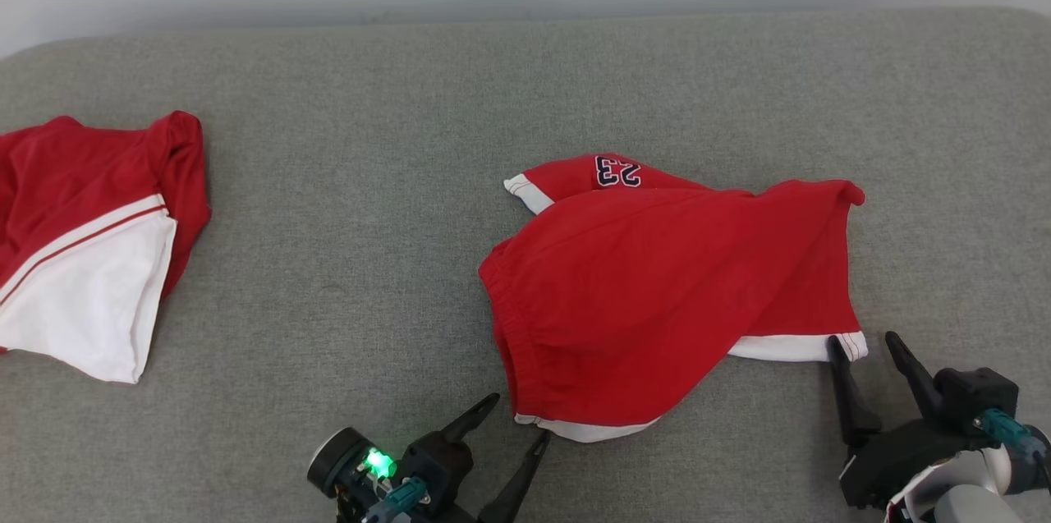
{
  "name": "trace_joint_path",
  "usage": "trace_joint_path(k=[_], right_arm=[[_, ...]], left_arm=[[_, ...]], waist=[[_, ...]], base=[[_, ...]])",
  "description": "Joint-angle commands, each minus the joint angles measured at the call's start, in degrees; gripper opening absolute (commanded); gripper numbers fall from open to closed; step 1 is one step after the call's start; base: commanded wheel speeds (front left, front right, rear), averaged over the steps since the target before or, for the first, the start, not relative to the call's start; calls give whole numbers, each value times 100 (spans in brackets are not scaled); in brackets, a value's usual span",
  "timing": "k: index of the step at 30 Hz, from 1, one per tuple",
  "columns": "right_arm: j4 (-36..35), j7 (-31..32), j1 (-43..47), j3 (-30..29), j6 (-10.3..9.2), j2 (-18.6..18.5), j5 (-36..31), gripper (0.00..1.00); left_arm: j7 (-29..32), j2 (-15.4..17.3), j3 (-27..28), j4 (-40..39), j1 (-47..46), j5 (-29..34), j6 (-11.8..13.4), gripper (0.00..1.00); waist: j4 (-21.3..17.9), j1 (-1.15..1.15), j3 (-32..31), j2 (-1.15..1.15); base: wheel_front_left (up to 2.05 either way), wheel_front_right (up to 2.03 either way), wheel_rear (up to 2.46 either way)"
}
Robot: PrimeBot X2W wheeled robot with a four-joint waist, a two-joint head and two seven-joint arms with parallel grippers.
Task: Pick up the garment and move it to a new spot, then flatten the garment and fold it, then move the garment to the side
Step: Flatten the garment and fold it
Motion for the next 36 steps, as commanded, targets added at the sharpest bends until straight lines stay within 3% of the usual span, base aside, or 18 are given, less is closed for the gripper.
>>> trace_joint_path(k=[1,4,5,6,7,8,9,10,11,12,19,25,31,36], right_arm=[[60,-1,-92,45,-13,29,40,100],[172,-1,-194,126,-13,70,62,100],[238,-1,-245,167,-13,91,98,100],[238,-1,-245,167,-13,91,98,100],[286,0,-251,205,-14,111,128,100],[323,1,-263,238,-13,124,134,100],[380,5,-267,276,-13,147,179,87],[440,8,-265,319,-13,183,223,37],[485,15,-269,367,-13,206,254,12],[512,19,-281,428,-13,224,294,0],[5,-2,-84,492,-14,170,402,0],[-749,-1,127,407,-14,82,542,0],[-1366,-2,-353,558,-13,-219,845,0],[-1441,25,-1313,715,-13,-549,1359,0]], left_arm=[[-5,6,-77,68,-134,-22,13,100],[-5,-7,-229,133,-279,-71,13,100],[-5,-1,-314,171,-348,-137,13,90],[-5,-1,-314,171,-348,-137,13,90],[-5,2,-342,173,-383,-158,13,45],[-5,3,-360,179,-403,-182,13,31],[-5,1,-378,175,-412,-212,13,0],[-5,-5,-412,163,-416,-246,13,0],[-5,-6,-455,154,-422,-292,13,0],[-5,-9,-461,132,-435,-329,13,0],[-5,-93,-100,-378,-146,-344,13,0],[-5,93,306,-1003,-54,-250,13,0],[-5,455,570,-1358,-687,-519,12,0],[-5,824,485,-1214,-1849,-919,12,0]], waist=[[-9,-1,87,-1],[-21,-1,147,-1],[-28,-1,176,-1],[-28,-1,176,-1],[-29,-1,185,-1],[-31,-1,187,-1],[-33,-1,190,-1],[-36,-1,191,-1],[-41,-1,191,-1],[-42,-1,182,-1],[-9,-1,-54,-1],[-71,-1,-310,-1],[-189,-1,-354,-1],[-243,-1,7,-1]], base=[[0,0,0],[0,0,0],[0,0,0],[0,0,0],[0,0,0],[0,0,0],[0,0,0],[0,0,0],[0,0,0],[0,0,0],[0,0,0],[0,0,0],[0,0,0],[0,0,0]])
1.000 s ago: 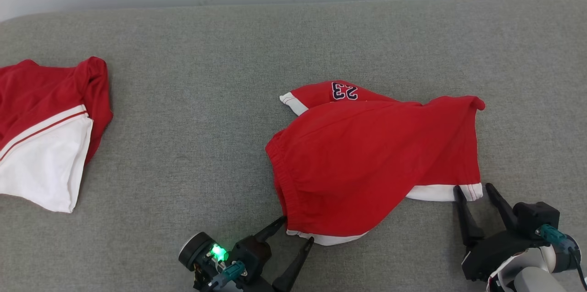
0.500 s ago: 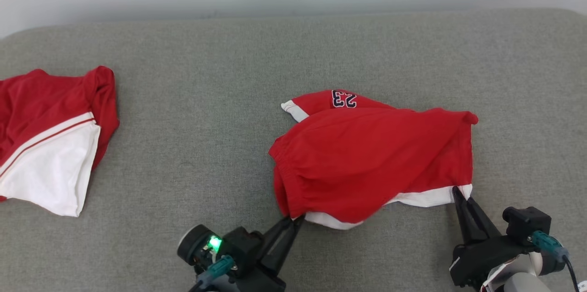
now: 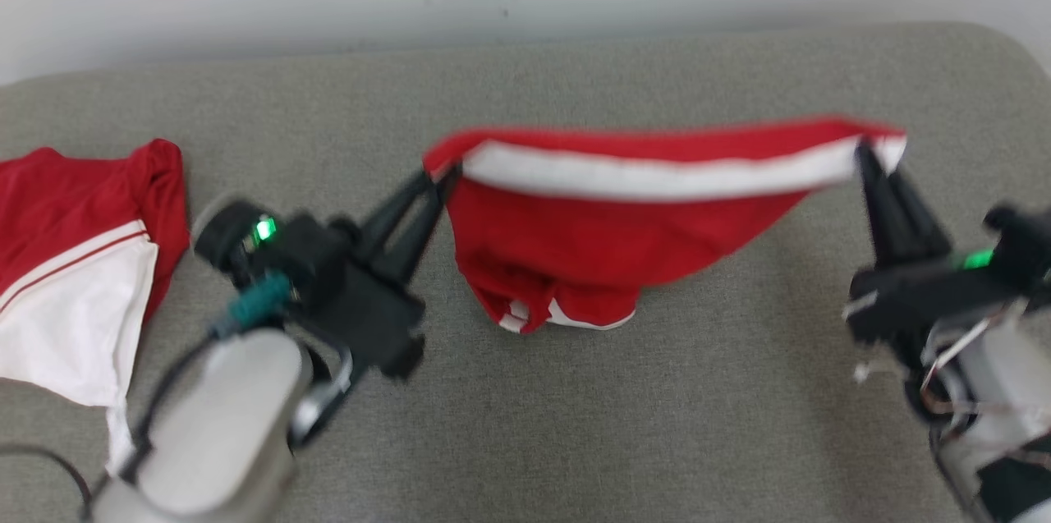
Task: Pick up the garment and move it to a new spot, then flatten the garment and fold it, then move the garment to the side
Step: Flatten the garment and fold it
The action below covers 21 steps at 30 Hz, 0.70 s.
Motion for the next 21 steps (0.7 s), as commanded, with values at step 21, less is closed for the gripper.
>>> trace_joint_path(k=[21], right_arm=[[1382,1553,-6900,128,-14,-131,805,0]], left_arm=[[674,618,-528,1887,-6923,-1665,16,0]], waist=[[-182,0,2806,0]], base=[[0,0,0]])
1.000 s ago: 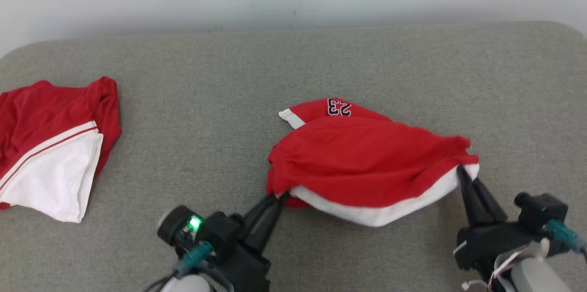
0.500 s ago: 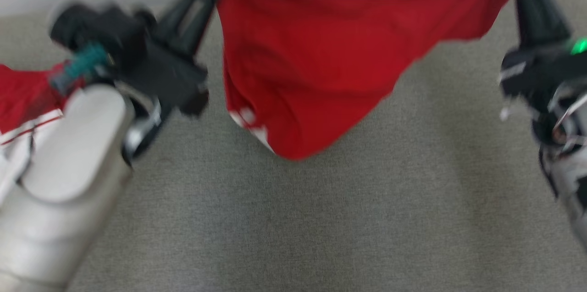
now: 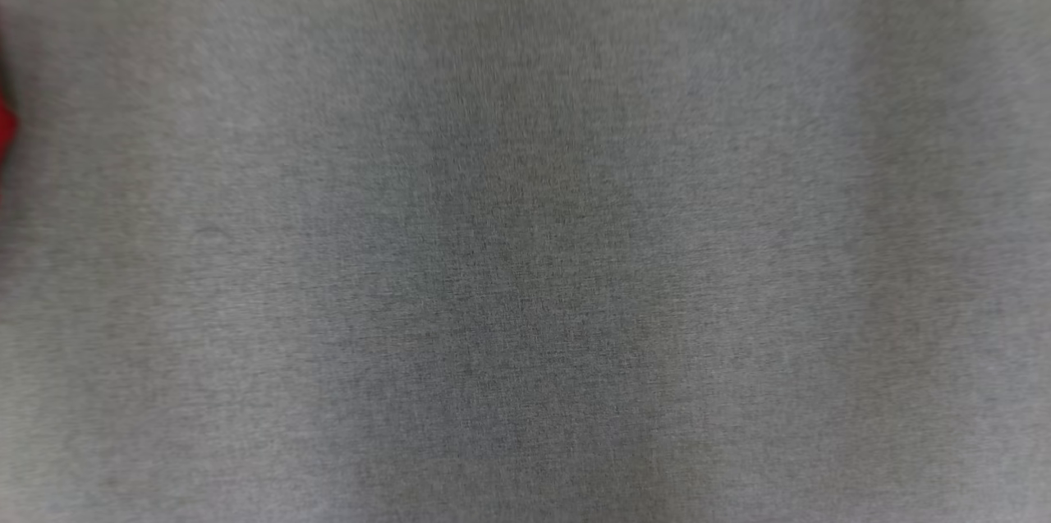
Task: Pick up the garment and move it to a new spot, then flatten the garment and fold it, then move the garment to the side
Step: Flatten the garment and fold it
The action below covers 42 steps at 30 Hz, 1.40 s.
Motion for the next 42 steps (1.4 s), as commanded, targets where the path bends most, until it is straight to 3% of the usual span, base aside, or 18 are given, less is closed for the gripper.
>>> trace_joint_path(k=[1,7,12,18,24,27,31,36,37,42], right_arm=[[170,2,-259,16,-15,47,-80,0],[1174,-38,-1406,177,-15,232,-302,0],[1662,-121,-1845,328,-15,389,-372,0],[1938,-226,-2020,507,-15,571,-185,0],[1904,-316,-1763,840,-15,470,47,0],[1732,-403,-1428,990,-15,415,267,0],[1238,-625,-646,1195,-14,233,667,0],[188,-935,1204,1510,-15,-256,1330,0],[188,-935,1204,1510,-15,-256,1330,0],[-657,-1130,2781,1640,-14,-710,1727,0]], left_arm=[[15,-29,2,124,-223,-126,20,0],[106,-116,-130,875,-1210,-301,21,0],[46,-240,-325,1404,-1627,-436,20,0],[-199,-433,-573,1670,-1679,-720,19,0],[-517,-563,-736,1694,-1372,-1008,18,0],[-586,-640,-740,1589,-995,-1233,17,0],[-669,-496,-598,1254,-313,-1289,19,0],[-666,-290,220,-330,1771,-817,514,0],[-666,-290,220,-330,1771,-817,514,0],[-672,-228,612,-1581,3767,-535,902,0]], waist=[[-86,-2,531,-2],[-191,-2,713,-2],[-257,-2,897,-2],[-237,-2,1069,-2],[-131,-2,1137,-2],[-110,-2,1100,-2],[-116,-2,925,-2],[-207,-2,443,-2],[-207,-2,443,-2],[-255,-2,4,-2]], base=[[0,0,0],[0,0,0],[0,0,0],[0,0,0],[0,0,0],[0,0,0],[0,0,0],[0,0,0],[0,0,0],[0,0,0]])
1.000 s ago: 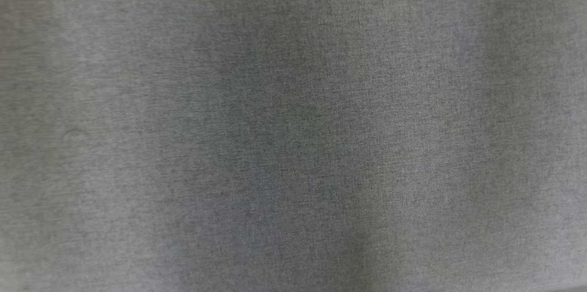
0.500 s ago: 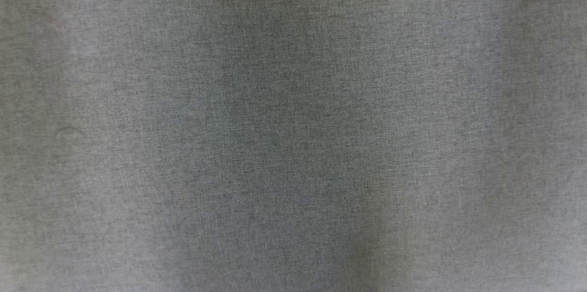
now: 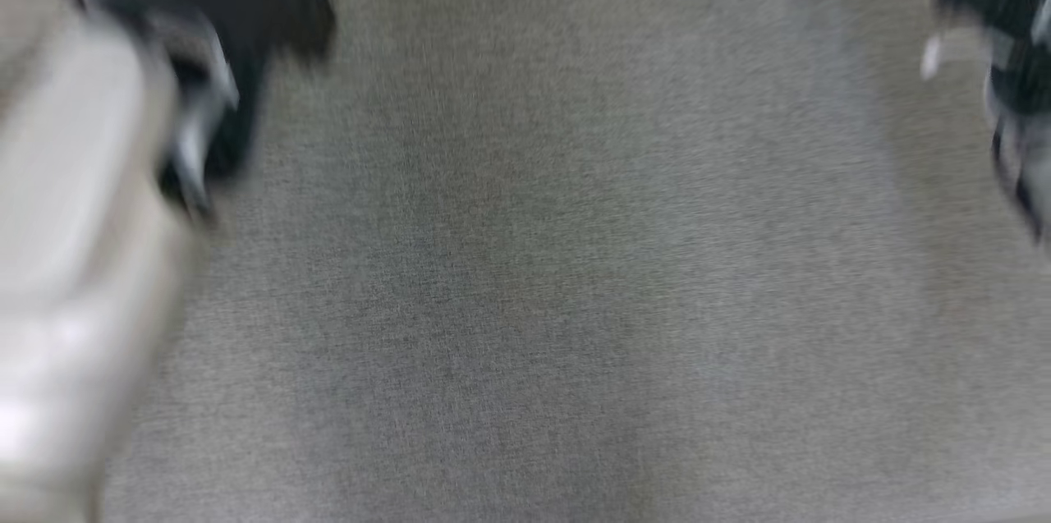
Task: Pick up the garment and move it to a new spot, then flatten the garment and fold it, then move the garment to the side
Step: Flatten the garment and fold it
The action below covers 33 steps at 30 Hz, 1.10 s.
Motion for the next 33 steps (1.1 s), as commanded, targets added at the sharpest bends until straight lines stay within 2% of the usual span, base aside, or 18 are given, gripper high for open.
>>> trace_joint_path(k=[1,5,9,15,25,33], right_arm=[[-49,-42,165,-2,-14,-64,52,0],[-475,-144,1302,-92,-15,-318,256,0],[-736,-210,2382,-301,-15,-476,439,0],[-1025,-240,3868,-681,-19,-522,637,0],[-1645,-8,5925,-1158,-19,-179,387,0],[-2204,495,7203,-1896,-19,370,45,0]], left_arm=[[-13,19,23,-83,167,24,7,0],[-10,89,10,-720,1453,252,235,0],[-12,124,13,-1100,2503,417,360,0],[-15,191,-159,-1398,3840,581,348,0],[-16,180,-61,-1501,5395,881,286,0],[-16,152,171,-1561,6076,991,140,0]], waist=[[-51,1,-335,0],[-7,1,-654,0],[14,1,-971,0],[39,1,-1441,0],[51,1,-1991,0],[130,1,-2119,0]], base=[[0,0,0],[0,0,0],[0,0,0],[0,0,0],[0,0,0],[0,0,0]])
